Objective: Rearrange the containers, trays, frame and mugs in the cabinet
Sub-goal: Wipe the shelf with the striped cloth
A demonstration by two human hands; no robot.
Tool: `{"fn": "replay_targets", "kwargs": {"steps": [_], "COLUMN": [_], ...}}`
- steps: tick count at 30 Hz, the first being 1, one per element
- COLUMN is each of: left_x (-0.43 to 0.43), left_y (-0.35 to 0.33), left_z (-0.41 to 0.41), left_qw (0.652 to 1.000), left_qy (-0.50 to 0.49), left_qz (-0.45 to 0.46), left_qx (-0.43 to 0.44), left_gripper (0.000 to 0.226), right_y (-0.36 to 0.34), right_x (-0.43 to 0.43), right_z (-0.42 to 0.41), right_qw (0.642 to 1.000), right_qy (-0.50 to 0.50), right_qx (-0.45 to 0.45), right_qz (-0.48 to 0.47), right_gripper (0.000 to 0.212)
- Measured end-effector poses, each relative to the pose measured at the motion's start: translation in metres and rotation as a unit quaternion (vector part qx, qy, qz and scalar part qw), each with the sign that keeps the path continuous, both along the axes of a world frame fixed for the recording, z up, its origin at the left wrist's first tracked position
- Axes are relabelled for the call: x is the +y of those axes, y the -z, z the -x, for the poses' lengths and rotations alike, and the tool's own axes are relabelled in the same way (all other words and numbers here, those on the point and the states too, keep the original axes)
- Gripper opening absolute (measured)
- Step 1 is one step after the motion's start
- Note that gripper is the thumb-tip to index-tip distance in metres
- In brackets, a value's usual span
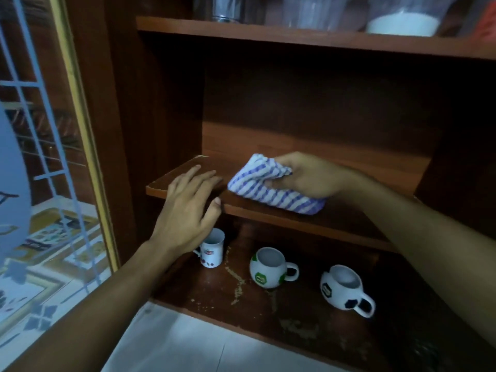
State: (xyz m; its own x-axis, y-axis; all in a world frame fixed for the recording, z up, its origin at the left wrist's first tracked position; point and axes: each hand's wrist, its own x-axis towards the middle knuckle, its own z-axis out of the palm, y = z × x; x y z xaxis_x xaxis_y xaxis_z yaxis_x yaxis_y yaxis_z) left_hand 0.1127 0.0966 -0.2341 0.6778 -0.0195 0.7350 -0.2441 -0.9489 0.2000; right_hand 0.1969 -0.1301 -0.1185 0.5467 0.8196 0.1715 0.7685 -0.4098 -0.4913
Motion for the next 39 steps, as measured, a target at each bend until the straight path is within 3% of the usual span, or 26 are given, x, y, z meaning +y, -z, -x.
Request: {"fn": "replay_targets", "kwargs": {"steps": [3, 6, 11, 16, 18, 21, 24, 27, 34, 39], "left_x": [-0.011, -0.026, -0.045, -0.047, -0.048, -0.051, -0.053, -0.054, -0.064, -0.068], "left_y": [-0.008, -0.018, -0.022, -0.018, -0.018, -0.019, -0.022, -0.029, -0.031, -0.032], "left_z": [-0.007, -0.015, -0.022, -0.027, -0.029, -0.03, -0.031, -0.033, -0.043, -0.046], "left_qw": [1.0, 1.0, 0.999, 0.999, 0.999, 0.999, 0.998, 0.996, 0.99, 0.988], "left_qy": [0.006, 0.018, 0.038, 0.048, 0.046, 0.05, 0.067, 0.089, 0.128, 0.134], "left_qz": [-0.006, -0.018, -0.033, -0.023, -0.015, -0.007, -0.001, 0.003, -0.05, -0.065], "left_qx": [-0.006, -0.007, -0.005, 0.007, 0.007, 0.001, 0.003, 0.003, 0.041, 0.05], "left_gripper": [0.052, 0.053, 0.055, 0.057, 0.057, 0.053, 0.053, 0.054, 0.057, 0.055], "right_y": [-0.015, -0.019, 0.012, 0.019, 0.014, 0.005, -0.008, -0.028, -0.065, -0.039], "right_x": [-0.03, -0.058, -0.086, -0.076, -0.068, -0.059, -0.059, -0.07, -0.112, -0.14], "right_z": [-0.014, -0.026, -0.038, -0.003, 0.017, 0.042, 0.062, 0.069, 0.01, -0.041], "right_qw": [0.988, 0.953, 0.936, 0.956, 0.963, 0.973, 0.979, 0.977, 0.918, 0.878], "right_qy": [0.101, 0.214, 0.285, 0.228, 0.191, 0.158, 0.131, 0.151, 0.297, 0.406], "right_qx": [-0.113, -0.206, -0.15, -0.139, -0.133, -0.081, -0.041, -0.074, -0.212, -0.185], "right_qz": [0.01, 0.055, 0.138, 0.125, 0.137, 0.145, 0.148, 0.131, 0.153, 0.176], "right_gripper": [0.004, 0.014, 0.022, 0.014, 0.02, 0.011, 0.019, 0.02, 0.01, 0.013]}}
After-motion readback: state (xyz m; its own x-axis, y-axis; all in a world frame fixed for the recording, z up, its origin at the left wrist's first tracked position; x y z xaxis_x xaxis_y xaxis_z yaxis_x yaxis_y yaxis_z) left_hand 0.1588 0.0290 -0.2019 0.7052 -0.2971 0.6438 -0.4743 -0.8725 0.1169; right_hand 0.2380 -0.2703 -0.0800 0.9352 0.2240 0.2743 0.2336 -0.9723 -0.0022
